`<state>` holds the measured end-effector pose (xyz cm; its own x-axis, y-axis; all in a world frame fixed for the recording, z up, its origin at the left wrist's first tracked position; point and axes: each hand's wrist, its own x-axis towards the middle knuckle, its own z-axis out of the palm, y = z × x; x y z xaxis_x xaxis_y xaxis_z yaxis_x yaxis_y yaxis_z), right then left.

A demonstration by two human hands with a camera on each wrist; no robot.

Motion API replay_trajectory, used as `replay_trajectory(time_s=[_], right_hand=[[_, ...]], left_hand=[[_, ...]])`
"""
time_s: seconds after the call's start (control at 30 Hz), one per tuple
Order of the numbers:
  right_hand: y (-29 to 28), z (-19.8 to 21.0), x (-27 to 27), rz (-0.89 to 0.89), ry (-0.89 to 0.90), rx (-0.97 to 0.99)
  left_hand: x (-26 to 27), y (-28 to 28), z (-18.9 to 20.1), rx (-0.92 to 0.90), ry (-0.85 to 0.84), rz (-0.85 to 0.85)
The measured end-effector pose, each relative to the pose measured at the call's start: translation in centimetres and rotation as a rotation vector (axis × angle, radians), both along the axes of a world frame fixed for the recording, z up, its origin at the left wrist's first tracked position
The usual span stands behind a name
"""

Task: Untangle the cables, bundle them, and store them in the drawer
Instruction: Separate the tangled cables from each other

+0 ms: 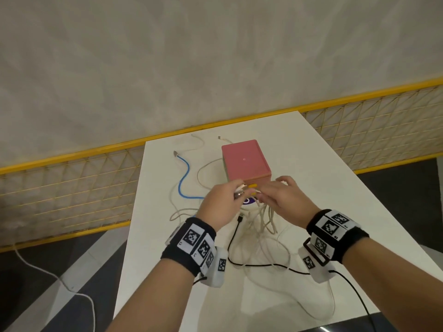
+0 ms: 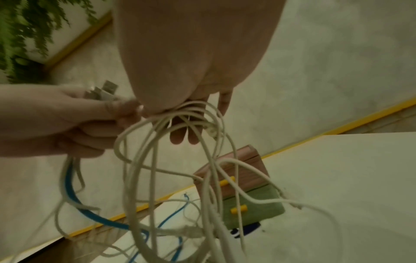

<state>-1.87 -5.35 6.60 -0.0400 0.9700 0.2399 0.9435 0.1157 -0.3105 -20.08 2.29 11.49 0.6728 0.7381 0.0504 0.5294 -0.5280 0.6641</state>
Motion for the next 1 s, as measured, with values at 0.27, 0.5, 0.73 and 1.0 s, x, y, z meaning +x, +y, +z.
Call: replay_trajectory(time_s=[0.27,0.5,0.73,1.0], right_hand=[[-1.0,-1.7,4.2,-0.224,0.147,-0.19],[2.3,3.9,-1.8,0.017,0.632,0.047],[5.7,6.2,-3.2,0.091,0.483,-0.24],[15.3,9.6,-6.2,0.145,0.206,-0.21]], left_hand=[[-2.3,3.5,5.0,0.144,-0.253,0.23],[-2.2,2.8,3.0,0.021,-0.191,0.065],[-4.8,2.8,1.5,-0.084,-0.223,0.182],[-8.4,2.9,0.4,-0.08,-0.311,0.388]])
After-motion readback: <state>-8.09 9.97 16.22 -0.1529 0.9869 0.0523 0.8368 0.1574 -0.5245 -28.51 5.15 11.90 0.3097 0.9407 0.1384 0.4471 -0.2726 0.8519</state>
